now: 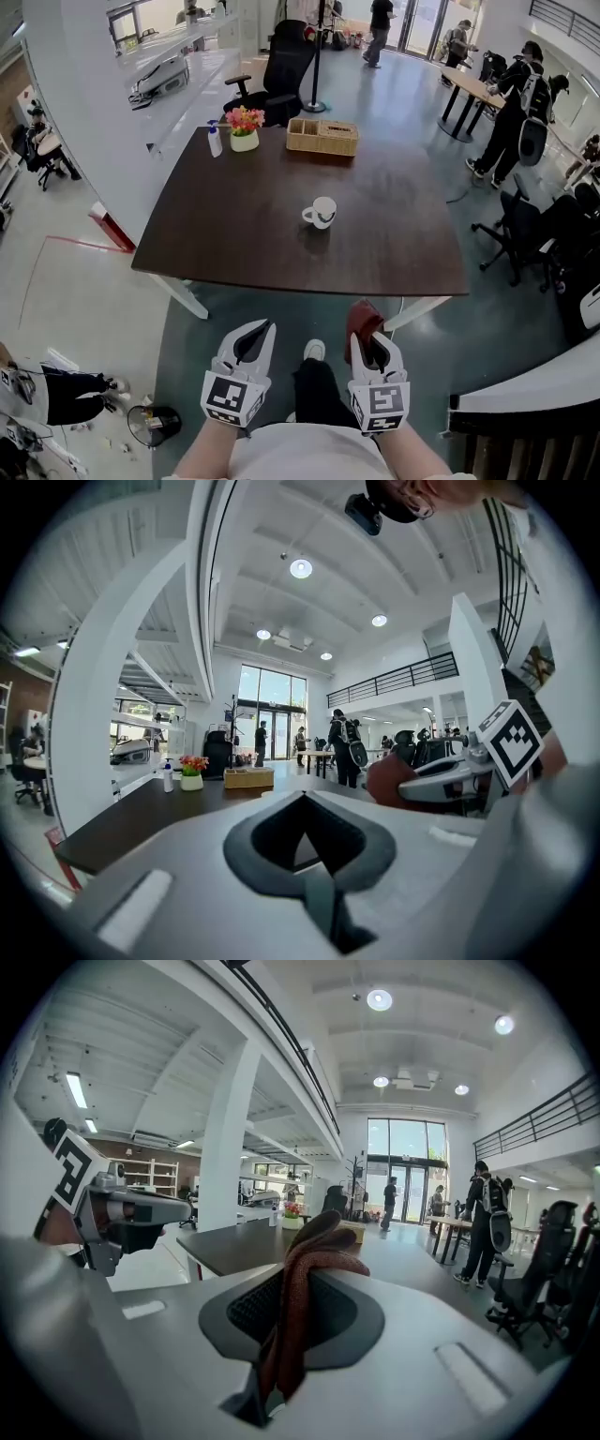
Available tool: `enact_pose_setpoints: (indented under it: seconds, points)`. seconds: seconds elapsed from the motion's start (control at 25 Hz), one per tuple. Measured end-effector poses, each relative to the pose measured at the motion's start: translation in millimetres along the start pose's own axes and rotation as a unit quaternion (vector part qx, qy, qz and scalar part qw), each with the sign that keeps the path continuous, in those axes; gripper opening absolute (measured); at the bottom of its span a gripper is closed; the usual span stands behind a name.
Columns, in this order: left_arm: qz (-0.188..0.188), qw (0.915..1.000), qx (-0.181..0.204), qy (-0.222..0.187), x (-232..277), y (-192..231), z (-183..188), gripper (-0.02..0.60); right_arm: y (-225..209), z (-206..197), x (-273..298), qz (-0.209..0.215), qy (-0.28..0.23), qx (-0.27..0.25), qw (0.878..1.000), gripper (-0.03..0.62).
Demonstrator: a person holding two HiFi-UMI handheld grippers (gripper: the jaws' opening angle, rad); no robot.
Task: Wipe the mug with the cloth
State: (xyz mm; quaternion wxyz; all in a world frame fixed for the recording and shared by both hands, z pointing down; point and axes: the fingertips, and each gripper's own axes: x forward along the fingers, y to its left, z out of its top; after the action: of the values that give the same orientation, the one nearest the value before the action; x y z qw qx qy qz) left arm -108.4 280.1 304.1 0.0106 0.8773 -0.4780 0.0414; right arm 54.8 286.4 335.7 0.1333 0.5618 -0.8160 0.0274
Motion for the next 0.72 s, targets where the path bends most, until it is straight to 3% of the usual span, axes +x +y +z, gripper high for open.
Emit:
enact_pose_setpoints:
  seconds: [0.48,0.72]
  points:
    - [0.002,0.9996,-0.002,0.029,156.2,73.2,-6.4,0.0,-87.2,10.9,167.6,0.041,0.021,0.024,0.999,0.078]
    - [0.0,0.9987,-0.007,0.05,231.3,98.7,-20.3,0.0,-121.8,10.6,244.0,0.083,0.018,0.031,0.996,0.078]
